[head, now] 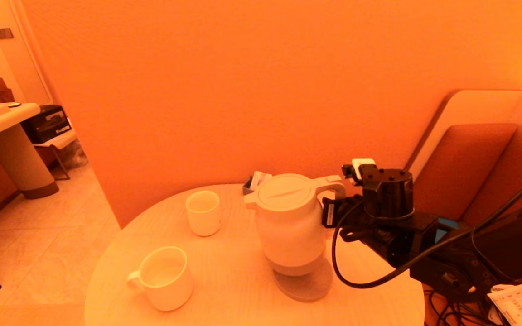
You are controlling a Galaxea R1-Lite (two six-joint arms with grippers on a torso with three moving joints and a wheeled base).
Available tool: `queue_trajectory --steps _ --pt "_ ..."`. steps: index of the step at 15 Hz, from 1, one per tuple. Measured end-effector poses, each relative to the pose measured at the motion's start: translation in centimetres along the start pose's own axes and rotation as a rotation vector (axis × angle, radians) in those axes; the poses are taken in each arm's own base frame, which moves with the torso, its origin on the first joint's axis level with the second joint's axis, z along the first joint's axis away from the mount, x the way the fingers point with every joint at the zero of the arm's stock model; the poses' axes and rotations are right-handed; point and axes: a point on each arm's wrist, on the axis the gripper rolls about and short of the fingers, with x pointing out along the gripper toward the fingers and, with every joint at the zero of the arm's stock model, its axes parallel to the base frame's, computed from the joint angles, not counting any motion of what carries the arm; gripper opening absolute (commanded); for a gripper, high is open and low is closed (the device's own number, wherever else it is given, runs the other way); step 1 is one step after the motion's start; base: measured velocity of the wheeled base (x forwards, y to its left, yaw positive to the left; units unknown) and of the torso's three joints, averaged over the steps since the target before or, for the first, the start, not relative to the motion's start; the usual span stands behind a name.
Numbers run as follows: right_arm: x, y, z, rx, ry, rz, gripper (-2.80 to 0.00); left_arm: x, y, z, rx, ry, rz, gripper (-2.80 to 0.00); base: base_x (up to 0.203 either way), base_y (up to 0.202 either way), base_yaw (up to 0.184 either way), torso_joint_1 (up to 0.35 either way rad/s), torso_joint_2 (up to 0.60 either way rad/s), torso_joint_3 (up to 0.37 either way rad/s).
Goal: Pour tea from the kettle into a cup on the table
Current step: Put down the kettle on the table
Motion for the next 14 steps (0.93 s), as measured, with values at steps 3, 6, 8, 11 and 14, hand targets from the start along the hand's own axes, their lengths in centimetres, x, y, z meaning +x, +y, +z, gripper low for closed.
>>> queue_trajectory --steps 3,6,8,11,14 --pt "-0.3 -1.4 -1.8 0.046 0.010 -0.010 -2.80 0.0 0.0 0.0 0.000 0.000 0.000 -2.80 0.000 0.000 0.000 0.000 0.00 0.000" --pt "-0.3 -2.8 -3.2 0.053 0.024 -0.023 -2.80 0.0 0.0 0.0 0.000 0.000 0.000 -2.80 0.000 0.000 0.000 0.000 0.00 0.000" --pt "-0.1 -3.4 -3.9 0.064 0.015 -0.029 -2.80 0.0 0.0 0.0 0.000 0.000 0.000 -2.80 0.000 0.000 0.000 0.000 0.00 0.000" --pt "0.1 -3.8 -5.1 0.065 0.019 -0.031 -2.80 0.0 0.0 0.0 0.000 0.000 0.000 -2.80 0.000 0.000 0.000 0.000 0.00 0.000" --pt "0.0 -4.1 -6.3 0.060 0.038 -0.037 -2.80 0.0 0.0 0.0 0.000 0.000 0.000 -2.80 0.000 0.000 0.000 0.000 0.00 0.000"
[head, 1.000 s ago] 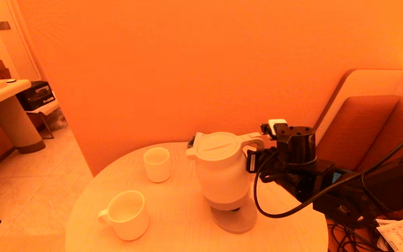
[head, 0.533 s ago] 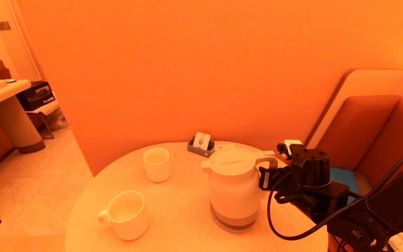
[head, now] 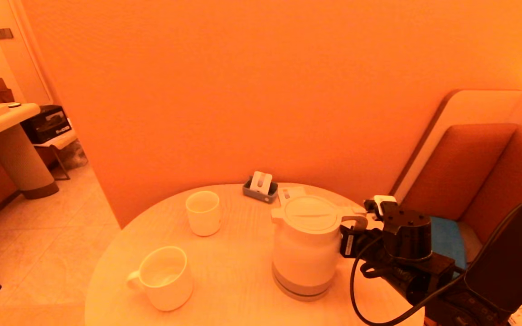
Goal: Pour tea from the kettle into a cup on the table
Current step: Put down the kettle on the table
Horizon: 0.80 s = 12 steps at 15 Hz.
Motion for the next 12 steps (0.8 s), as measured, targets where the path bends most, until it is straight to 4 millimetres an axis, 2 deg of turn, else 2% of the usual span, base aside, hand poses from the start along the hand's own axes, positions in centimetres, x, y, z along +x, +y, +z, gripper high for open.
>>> queue_trajectory --steps 8,12 --pt "-0.9 -0.8 -1.7 -0.025 0.031 -0.012 -2.80 0.0 0.0 0.0 0.000 0.000 0.000 -2.80 0.000 0.000 0.000 0.000 0.00 0.000" --pt "-1.0 -0.8 -2.3 -0.077 -0.015 0.010 -2.80 0.0 0.0 0.0 0.000 0.000 0.000 -2.80 0.000 0.000 0.000 0.000 0.00 0.000"
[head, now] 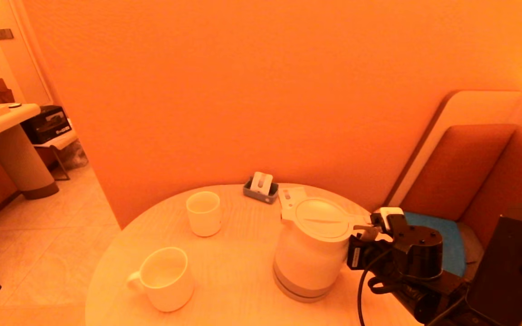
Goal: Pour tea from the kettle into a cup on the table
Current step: Put down the kettle on the table
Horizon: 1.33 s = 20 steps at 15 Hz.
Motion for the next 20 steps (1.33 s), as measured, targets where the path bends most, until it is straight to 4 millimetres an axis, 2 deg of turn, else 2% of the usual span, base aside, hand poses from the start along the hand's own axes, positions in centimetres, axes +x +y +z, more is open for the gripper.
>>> queue_trajectory --steps 5,20 --pt "0.6 0.5 0.3 -0.098 -0.040 0.017 -2.80 0.0 0.0 0.0 0.000 0.000 0.000 -2.80 0.000 0.000 0.000 0.000 0.00 0.000" --pt "0.4 1.0 0.5 -0.100 -0.051 0.037 -2.80 0.0 0.0 0.0 0.000 0.000 0.000 -2.80 0.000 0.000 0.000 0.000 0.00 0.000"
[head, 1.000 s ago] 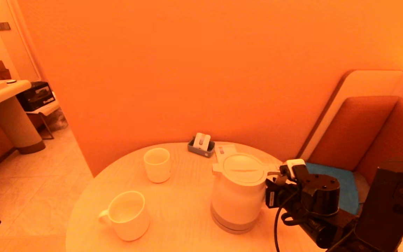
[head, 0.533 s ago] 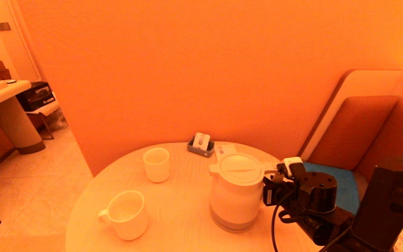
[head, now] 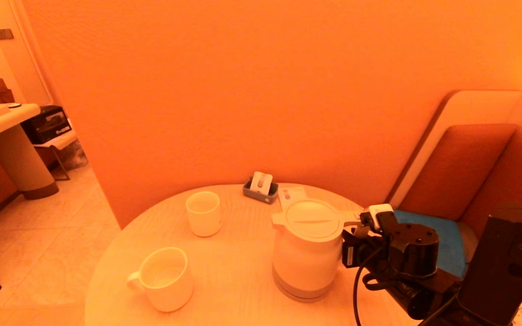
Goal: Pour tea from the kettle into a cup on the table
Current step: Put down the kettle on the table
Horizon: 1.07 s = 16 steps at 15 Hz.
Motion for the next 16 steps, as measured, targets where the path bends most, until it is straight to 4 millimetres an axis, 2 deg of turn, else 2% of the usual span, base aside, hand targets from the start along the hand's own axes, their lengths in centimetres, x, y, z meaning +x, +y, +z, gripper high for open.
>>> queue_trajectory --steps 16 --pt "-0.32 -0.11 0.15 0.001 -0.002 -0.004 -2.80 0.00 0.00 0.00 0.000 0.000 0.000 -2.80 0.000 0.000 0.000 0.000 0.00 0.000"
